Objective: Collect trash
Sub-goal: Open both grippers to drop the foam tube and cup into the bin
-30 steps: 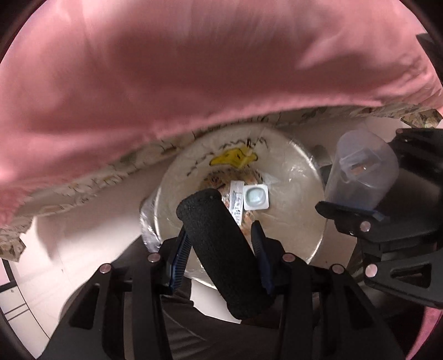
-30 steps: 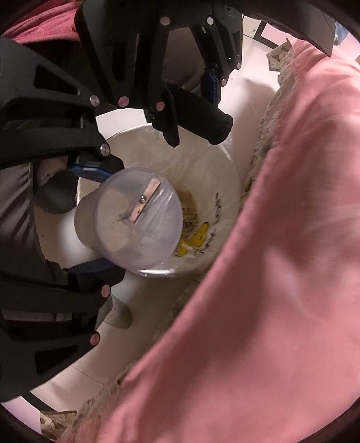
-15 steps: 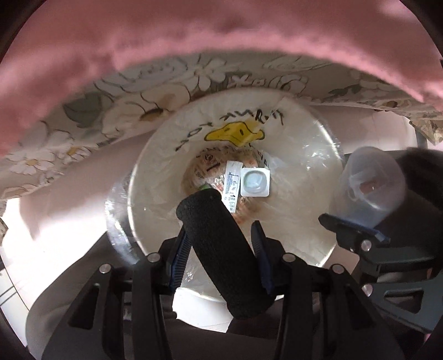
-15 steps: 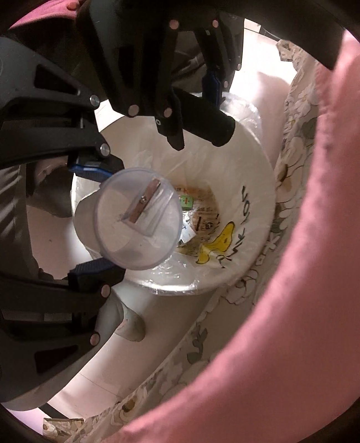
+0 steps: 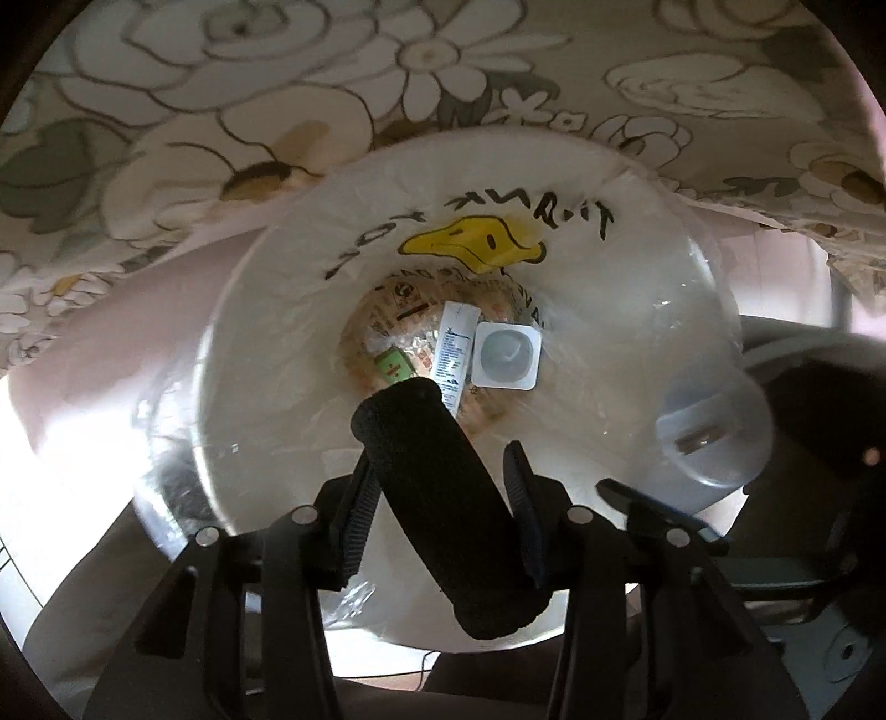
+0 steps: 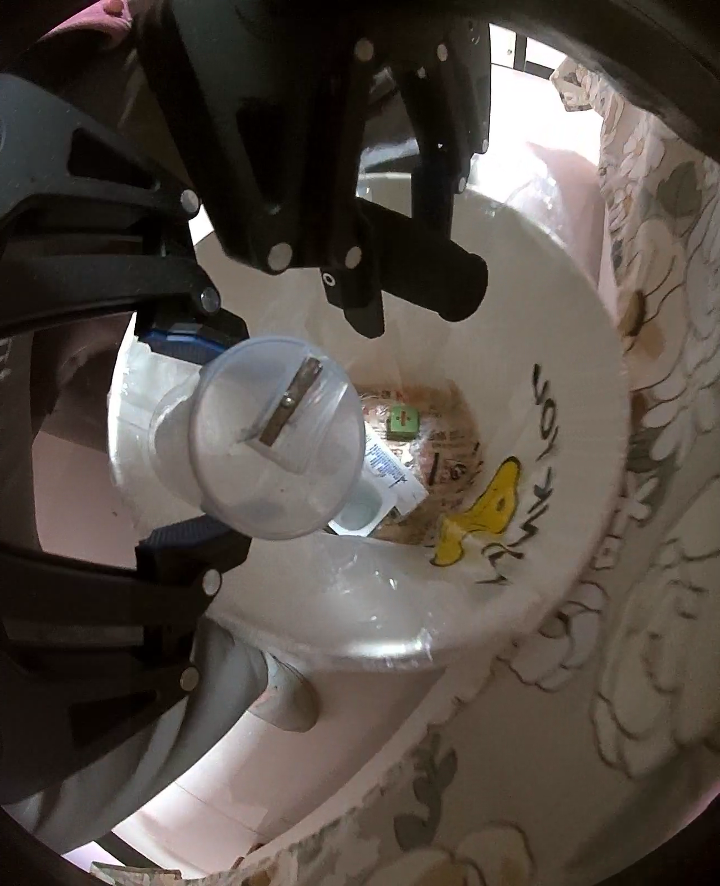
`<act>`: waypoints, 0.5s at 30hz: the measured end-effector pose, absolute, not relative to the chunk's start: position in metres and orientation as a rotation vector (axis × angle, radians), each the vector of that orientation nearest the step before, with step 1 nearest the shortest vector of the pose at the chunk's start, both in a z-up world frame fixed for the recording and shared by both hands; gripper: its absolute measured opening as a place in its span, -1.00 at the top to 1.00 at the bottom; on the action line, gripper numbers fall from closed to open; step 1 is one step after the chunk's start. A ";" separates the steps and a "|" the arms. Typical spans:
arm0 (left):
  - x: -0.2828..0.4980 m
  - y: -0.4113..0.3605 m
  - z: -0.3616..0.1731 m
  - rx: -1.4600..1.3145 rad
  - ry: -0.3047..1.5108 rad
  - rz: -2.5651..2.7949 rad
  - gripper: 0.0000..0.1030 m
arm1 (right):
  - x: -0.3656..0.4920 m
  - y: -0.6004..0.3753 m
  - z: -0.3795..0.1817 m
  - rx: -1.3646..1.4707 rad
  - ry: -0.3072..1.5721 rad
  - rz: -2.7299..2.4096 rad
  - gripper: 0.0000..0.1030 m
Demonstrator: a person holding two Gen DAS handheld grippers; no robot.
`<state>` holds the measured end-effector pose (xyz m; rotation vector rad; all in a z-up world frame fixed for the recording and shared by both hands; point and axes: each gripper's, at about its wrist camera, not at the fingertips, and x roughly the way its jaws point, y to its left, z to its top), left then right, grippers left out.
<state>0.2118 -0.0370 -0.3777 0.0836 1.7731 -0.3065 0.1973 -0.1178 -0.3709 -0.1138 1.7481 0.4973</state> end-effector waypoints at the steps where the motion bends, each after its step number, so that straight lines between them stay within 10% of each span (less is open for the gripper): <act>1: 0.212 -0.038 -0.381 0.082 1.782 -0.307 0.07 | 0.198 -0.118 -0.373 -0.102 1.750 0.499 0.06; 15: 0.214 -0.032 -0.386 0.081 1.806 -0.282 -0.23 | 0.203 -0.119 -0.382 -0.106 1.749 0.479 -0.11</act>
